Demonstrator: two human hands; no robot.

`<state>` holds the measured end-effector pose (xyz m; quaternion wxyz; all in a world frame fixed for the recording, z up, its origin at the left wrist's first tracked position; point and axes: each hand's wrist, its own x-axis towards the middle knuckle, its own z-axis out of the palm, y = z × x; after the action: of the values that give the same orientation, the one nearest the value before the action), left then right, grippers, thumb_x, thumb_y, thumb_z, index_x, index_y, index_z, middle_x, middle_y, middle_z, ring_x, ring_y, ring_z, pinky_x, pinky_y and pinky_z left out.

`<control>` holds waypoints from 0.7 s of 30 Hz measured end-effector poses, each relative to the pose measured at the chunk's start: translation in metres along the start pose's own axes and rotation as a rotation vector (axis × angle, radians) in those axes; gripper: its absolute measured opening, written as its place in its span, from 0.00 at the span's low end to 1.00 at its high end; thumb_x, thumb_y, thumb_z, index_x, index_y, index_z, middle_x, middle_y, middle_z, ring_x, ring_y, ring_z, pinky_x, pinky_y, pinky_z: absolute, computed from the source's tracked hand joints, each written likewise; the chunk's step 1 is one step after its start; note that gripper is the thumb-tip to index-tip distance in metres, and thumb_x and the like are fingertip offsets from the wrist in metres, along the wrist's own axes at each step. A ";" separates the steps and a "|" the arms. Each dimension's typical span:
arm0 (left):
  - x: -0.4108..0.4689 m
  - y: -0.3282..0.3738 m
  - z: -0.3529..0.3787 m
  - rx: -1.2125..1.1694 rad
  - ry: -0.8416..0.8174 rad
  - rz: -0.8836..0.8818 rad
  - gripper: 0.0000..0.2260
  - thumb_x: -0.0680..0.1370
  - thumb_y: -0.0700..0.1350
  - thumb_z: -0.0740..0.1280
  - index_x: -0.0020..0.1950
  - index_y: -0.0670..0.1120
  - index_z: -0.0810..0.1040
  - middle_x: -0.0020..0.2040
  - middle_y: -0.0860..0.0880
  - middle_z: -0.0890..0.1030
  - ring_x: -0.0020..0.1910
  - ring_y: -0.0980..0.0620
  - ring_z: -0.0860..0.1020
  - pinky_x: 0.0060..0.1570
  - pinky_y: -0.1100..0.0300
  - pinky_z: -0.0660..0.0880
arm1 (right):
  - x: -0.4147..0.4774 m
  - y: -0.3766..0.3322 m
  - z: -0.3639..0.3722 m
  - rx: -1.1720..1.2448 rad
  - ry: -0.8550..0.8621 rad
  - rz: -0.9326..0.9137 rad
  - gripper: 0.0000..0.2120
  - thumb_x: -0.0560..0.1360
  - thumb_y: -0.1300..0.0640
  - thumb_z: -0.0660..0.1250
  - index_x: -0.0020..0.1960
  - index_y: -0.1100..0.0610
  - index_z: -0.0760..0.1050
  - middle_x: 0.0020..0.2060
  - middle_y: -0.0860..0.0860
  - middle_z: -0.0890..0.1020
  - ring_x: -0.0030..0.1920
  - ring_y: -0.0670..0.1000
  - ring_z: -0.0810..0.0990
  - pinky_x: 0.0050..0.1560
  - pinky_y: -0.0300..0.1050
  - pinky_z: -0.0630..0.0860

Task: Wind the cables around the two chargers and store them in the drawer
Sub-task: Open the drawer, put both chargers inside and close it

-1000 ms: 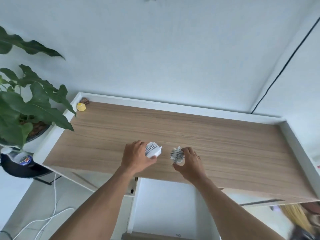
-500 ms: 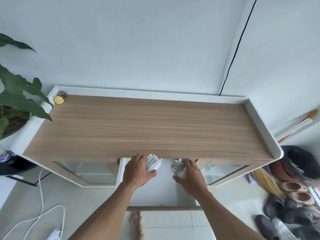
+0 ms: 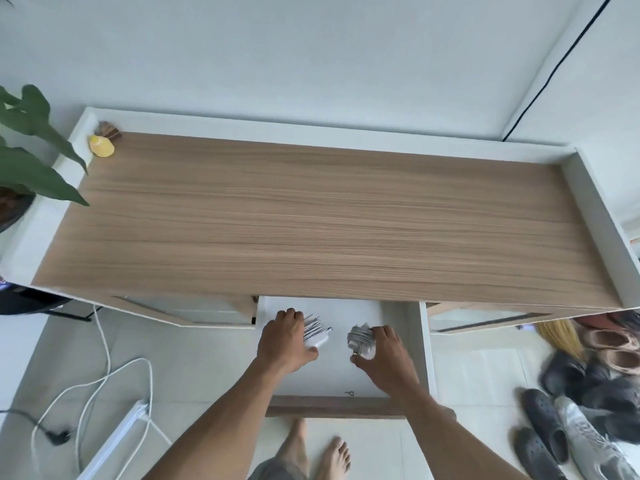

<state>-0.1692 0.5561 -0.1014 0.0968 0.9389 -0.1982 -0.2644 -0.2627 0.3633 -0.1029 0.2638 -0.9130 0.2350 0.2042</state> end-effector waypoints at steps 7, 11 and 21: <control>0.013 -0.006 0.032 -0.073 0.112 0.054 0.22 0.69 0.53 0.68 0.59 0.46 0.72 0.55 0.49 0.74 0.56 0.48 0.73 0.52 0.57 0.73 | 0.017 0.011 0.027 -0.032 0.046 0.000 0.27 0.69 0.46 0.71 0.64 0.54 0.68 0.59 0.50 0.72 0.60 0.54 0.73 0.57 0.48 0.73; 0.022 -0.006 0.049 -0.064 0.128 0.076 0.23 0.67 0.52 0.70 0.60 0.46 0.73 0.53 0.48 0.76 0.53 0.46 0.75 0.51 0.55 0.75 | 0.020 0.015 0.040 -0.041 0.096 0.010 0.28 0.70 0.48 0.72 0.66 0.54 0.67 0.61 0.52 0.71 0.61 0.56 0.72 0.58 0.50 0.73; 0.019 0.001 0.068 -0.008 0.171 0.022 0.26 0.67 0.53 0.73 0.61 0.45 0.73 0.54 0.47 0.76 0.53 0.45 0.75 0.52 0.52 0.73 | 0.025 0.028 0.055 -0.016 -0.010 0.107 0.31 0.70 0.48 0.72 0.69 0.51 0.63 0.64 0.52 0.68 0.64 0.56 0.69 0.60 0.51 0.71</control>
<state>-0.1913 0.5417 -0.1671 0.1201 0.9553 -0.1986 -0.1831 -0.2713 0.3659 -0.1685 0.2463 -0.9002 0.2803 0.2246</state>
